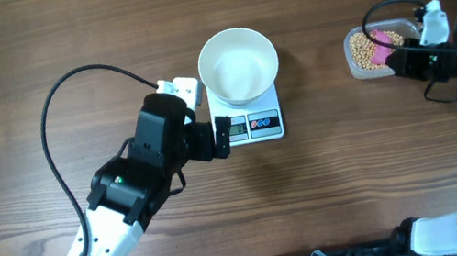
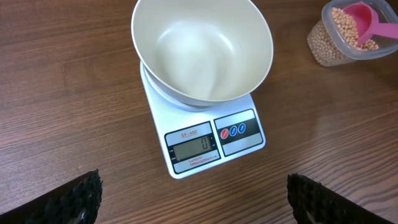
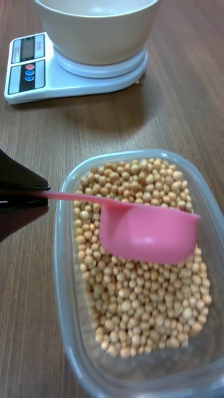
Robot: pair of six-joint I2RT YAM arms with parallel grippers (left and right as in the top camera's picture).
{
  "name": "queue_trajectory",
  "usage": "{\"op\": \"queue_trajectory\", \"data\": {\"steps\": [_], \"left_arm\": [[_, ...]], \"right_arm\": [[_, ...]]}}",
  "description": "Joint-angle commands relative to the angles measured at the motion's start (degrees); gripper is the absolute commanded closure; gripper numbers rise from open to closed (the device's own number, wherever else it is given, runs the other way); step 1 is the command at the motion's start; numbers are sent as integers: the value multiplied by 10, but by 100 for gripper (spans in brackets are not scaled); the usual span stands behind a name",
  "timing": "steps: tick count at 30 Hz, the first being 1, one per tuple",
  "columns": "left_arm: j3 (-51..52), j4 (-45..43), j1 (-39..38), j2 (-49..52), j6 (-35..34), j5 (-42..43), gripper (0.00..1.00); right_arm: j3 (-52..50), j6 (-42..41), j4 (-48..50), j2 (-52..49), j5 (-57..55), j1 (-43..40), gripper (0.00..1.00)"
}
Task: Scoop item into bowl and weigh 150g on scale
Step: 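Dip the pink scoop into the soybeans with the right gripper, then drag the scoop through the soybeans and lift it filled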
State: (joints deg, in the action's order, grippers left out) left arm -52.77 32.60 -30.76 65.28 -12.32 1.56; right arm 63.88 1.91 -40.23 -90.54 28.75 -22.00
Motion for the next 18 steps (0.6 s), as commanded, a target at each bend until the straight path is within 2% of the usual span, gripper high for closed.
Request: {"op": "queue_trajectory", "data": {"steps": [1,18], "left_arm": [[-9,-2,-3,3,1,5,0],[-9,-2,-3,3,1,5,0]], "right_arm": [[-6,-9,-8,-10,80,-25,95],[-6,-41,-10,-42,102,-42,96]]}}
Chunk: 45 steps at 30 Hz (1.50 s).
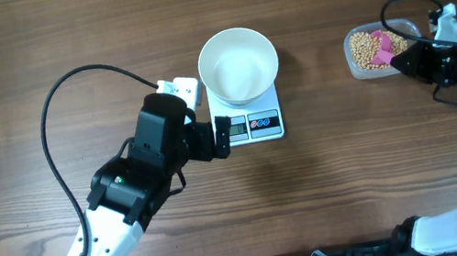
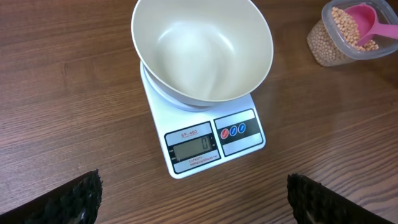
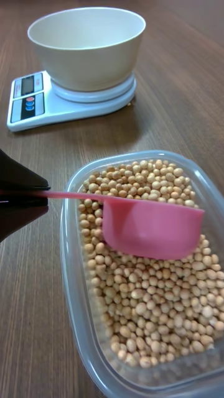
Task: Scoop item into bowl and weigh 150g on scale
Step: 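Drag the scoop through the soybeans and lift it filled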
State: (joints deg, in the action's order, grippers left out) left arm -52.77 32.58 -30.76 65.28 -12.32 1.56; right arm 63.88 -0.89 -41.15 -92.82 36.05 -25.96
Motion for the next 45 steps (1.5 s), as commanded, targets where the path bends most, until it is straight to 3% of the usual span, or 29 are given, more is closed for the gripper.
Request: {"op": "queue_trajectory", "data": {"steps": [1,27,34,45], "left_arm": [[-9,-2,-3,3,1,5,0],[-9,-2,-3,3,1,5,0],[-9,-2,-3,3,1,5,0],[-9,-2,-3,3,1,5,0]], "right_arm": [[-6,-13,-1,-19,30,-3,96],[-6,-66,-5,-24,174,-130,96],[-6,-66,-8,-24,279,-186,96],[-6,-66,-31,-24,288,-195,96]]}}
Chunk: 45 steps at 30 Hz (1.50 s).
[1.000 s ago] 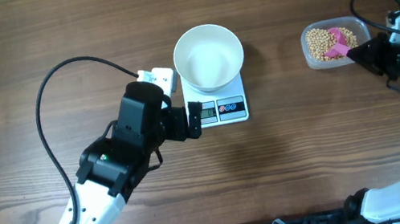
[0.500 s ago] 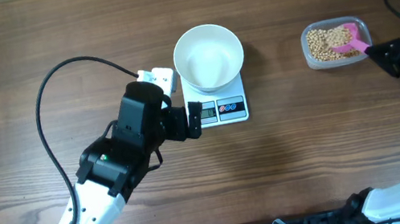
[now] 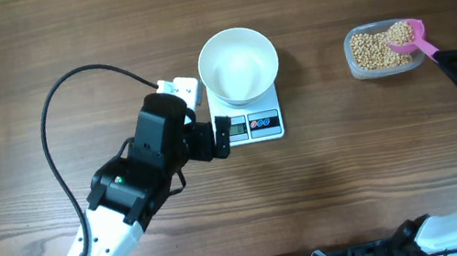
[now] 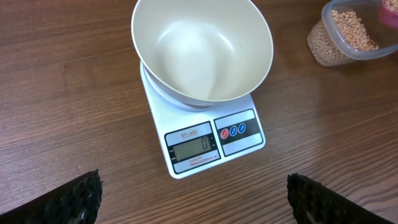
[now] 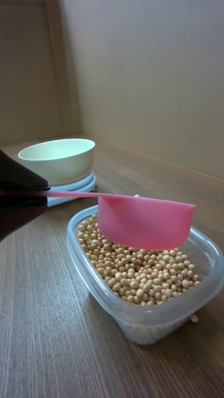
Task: Scoop item into bowl and weigh 150g on scale
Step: 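Drag the scoop through the soybeans and lift it filled, then carry the filled scoop left over the white bowl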
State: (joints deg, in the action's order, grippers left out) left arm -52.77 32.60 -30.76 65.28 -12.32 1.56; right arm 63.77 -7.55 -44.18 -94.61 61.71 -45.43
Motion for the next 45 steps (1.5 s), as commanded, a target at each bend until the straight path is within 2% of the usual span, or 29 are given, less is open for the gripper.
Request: {"op": "queue_trajectory", "data": {"steps": [1,4,14,27,33,36,40,45], "left_arm": [[-9,-2,-3,3,1,5,0],[-9,-2,-3,3,1,5,0],[-9,-2,-3,3,1,5,0],[-9,-2,-3,3,1,5,0],[-9,-2,-3,3,1,5,0],[-9,-2,-3,3,1,5,0],[-9,-2,-3,3,1,5,0],[-9,-2,-3,3,1,5,0]], "right_arm": [[-5,4,-1,-7,38,0,96],[-5,33,-11,-7,82,0,96],[-5,36,-26,-7,97,0,96],[-5,45,-27,-7,232,2,96],[-5,39,-26,-7,269,55,96],[-5,-1,-11,-7,256,106,96],[-5,-76,55,-7,230,161,96],[-5,-231,225,-6,225,246,96]]}}
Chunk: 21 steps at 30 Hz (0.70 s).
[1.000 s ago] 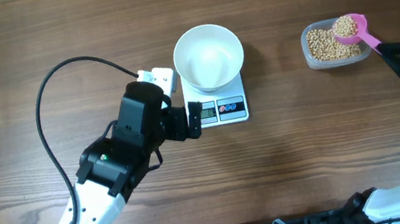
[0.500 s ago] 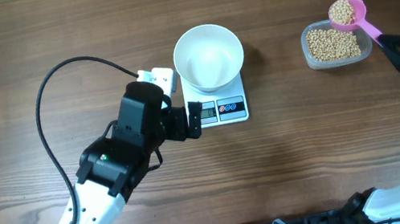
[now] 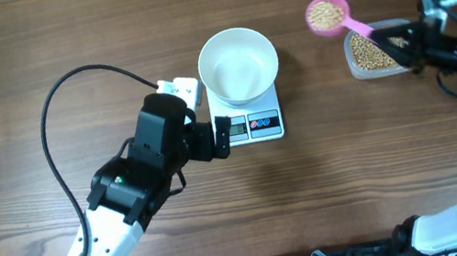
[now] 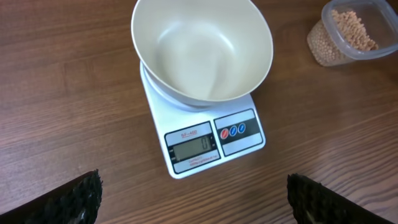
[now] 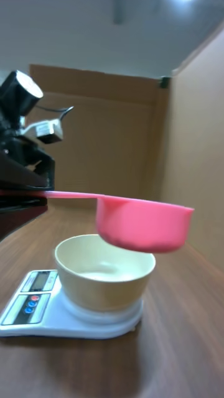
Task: Scoop item into bowl and weigh 150g on scale
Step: 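Carry the filled scoop left over the white bowl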
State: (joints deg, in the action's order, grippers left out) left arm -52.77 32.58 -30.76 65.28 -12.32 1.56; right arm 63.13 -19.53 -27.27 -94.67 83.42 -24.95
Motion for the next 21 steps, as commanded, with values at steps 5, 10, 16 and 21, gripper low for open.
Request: {"op": "queue_trajectory", "data": {"steps": [5,10,16,21], "left_arm": [[-9,-2,-3,3,1,5,0],[-9,-2,-3,3,1,5,0],[-9,-2,-3,3,1,5,0],[-9,-2,-3,3,1,5,0]], "right_arm": [[1,-200,184,-6,-27,119,96],[1,-200,230,-6,-76,175,96],[2,-159,234,-6,-158,226,96],[2,-133,234,-2,-225,255,95]]}}
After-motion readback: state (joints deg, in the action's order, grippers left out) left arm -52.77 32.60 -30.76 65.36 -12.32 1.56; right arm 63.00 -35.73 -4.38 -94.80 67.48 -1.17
